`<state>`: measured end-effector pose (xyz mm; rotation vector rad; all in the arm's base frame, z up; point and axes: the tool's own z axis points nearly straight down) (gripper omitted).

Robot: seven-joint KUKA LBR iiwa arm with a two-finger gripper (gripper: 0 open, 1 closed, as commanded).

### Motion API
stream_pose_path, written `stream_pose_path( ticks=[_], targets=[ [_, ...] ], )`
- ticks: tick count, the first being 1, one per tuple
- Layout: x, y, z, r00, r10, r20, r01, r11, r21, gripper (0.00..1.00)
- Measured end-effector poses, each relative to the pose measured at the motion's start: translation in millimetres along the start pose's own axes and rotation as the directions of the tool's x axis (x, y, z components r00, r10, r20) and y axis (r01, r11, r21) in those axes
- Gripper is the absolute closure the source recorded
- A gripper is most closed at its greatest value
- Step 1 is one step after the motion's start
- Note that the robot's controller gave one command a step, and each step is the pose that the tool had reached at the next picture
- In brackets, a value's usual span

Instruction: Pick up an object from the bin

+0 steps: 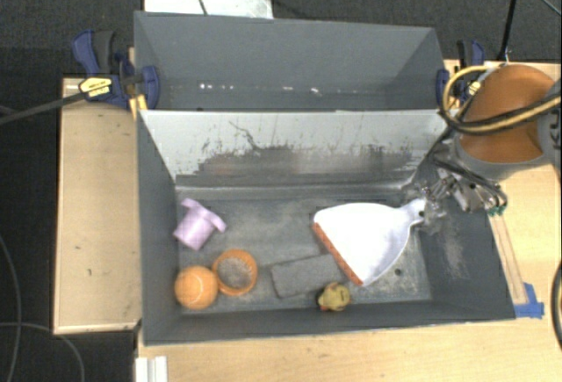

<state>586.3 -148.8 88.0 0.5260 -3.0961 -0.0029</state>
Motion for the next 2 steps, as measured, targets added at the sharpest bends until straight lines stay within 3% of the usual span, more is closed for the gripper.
stream_pose_path(
  ticks=[2],
  targets=[
    [-1.8,-0.8,-28.5,1.0,0.0,0.006,0.0,1.0,0.004,1.0]
  ],
)
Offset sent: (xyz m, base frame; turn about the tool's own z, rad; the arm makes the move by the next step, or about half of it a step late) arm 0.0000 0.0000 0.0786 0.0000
